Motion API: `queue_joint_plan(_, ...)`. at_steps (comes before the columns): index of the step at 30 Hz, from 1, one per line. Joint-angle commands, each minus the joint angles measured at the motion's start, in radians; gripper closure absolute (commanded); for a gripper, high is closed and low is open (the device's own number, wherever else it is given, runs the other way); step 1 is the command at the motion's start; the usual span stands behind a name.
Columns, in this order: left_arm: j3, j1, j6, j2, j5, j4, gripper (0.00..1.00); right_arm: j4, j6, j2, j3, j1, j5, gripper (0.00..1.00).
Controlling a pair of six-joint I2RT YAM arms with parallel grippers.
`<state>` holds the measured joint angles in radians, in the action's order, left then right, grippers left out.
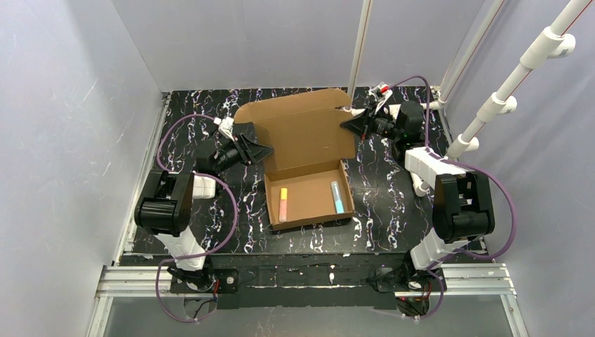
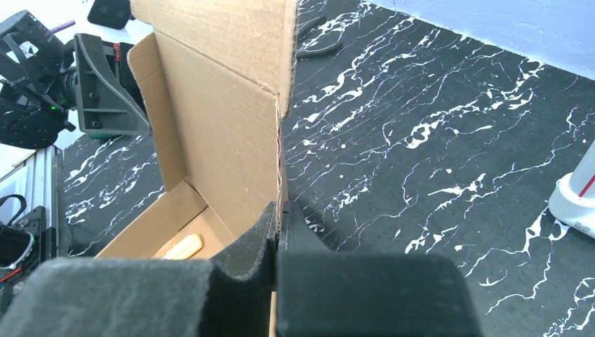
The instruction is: Fold the paper box
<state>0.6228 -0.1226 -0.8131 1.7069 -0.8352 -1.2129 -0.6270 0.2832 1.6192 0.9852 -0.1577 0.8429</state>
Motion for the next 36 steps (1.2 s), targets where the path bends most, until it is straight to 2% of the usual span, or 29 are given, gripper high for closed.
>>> queue_joint_plan(1,0.009,-0.007,-0.026,-0.004,-0.015,-0.126,0.46,-0.081,0.031,0.010,-0.006,-0.015,0.055,0.99)
queue_joint_plan(4,0.008,-0.008,-0.027,-0.012,-0.014,-0.128,0.56,-0.035,-0.004,0.014,0.004,-0.021,0.020,0.99)
queue_joint_plan(12,0.000,-0.018,0.003,-0.017,-0.032,-0.135,1.00,0.064,-0.071,0.008,0.027,-0.033,-0.046,0.99)
queue_joint_plan(19,-0.012,-0.023,0.107,-0.054,-0.041,-0.140,1.00,0.182,-0.207,-0.032,0.033,-0.069,-0.015,0.97)
queue_joint_plan(25,-0.013,-0.023,0.235,-0.075,-0.041,-0.131,1.00,0.305,-0.312,-0.081,0.020,-0.087,0.026,0.76)
queue_joint_plan(29,-0.016,-0.023,0.278,-0.078,-0.030,-0.119,1.00,0.409,-0.393,-0.120,0.023,-0.097,0.099,0.54)
queue_joint_plan(33,-0.025,-0.022,0.323,-0.086,-0.042,-0.119,1.00,0.558,-0.495,-0.125,0.057,-0.097,0.192,0.36)
queue_joint_plan(36,-0.032,-0.015,0.364,-0.102,-0.061,-0.119,1.00,0.725,-0.656,-0.125,0.108,-0.087,0.241,0.25)
